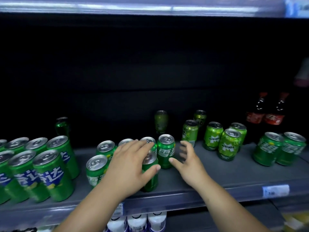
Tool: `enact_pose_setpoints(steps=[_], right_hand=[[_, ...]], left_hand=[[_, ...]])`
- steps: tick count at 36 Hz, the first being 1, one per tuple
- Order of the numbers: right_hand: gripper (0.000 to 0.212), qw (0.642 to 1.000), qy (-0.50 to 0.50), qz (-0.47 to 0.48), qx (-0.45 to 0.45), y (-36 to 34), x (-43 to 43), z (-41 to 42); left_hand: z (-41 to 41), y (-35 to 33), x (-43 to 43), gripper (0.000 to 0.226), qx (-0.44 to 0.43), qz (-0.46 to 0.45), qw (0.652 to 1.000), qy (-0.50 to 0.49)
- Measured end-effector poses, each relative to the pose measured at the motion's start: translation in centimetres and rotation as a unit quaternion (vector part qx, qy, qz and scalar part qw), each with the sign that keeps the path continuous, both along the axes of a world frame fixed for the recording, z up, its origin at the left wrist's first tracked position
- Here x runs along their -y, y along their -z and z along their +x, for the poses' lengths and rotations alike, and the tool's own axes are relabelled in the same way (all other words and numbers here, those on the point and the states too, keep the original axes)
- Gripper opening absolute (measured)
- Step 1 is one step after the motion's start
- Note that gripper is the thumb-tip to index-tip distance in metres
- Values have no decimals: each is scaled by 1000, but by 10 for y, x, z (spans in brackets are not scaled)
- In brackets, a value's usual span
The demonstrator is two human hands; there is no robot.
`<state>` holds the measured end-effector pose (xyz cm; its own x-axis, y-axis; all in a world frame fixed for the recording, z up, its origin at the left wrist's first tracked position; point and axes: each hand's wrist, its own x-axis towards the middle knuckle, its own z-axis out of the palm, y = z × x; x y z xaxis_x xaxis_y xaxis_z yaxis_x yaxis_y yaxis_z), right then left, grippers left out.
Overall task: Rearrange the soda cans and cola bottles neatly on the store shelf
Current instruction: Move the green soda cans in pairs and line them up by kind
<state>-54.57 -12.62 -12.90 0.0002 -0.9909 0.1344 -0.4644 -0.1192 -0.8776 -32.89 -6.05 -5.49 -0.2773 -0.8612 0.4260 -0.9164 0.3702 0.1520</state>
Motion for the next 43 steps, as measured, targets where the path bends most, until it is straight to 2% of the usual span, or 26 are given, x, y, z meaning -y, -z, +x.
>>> enact_pose_setpoints(steps=[8,13,17,27,35,43], right_hand=[[52,993,105,-27,55,-12,-40,-68],[41,975,204,-44,80,-10,-65,-135],[40,965,245,-36,82,-12,-74,-182],[44,967,244,-40,66,-18,-61,-284],[57,969,240,-44,39,-8,-21,-356],[68,979,205,-23,7,-2,14,-380]], left_hand=[[-49,-7,6,58,-28,-40,991,124],[-102,3,9,57,-76,13,983,165],[-153,15,19,62,-107,56,974,189],[-282,34,56,60,-176,159,954,184],[-370,57,87,79,-261,205,933,137],[-416,66,112,92,-346,220,905,113]])
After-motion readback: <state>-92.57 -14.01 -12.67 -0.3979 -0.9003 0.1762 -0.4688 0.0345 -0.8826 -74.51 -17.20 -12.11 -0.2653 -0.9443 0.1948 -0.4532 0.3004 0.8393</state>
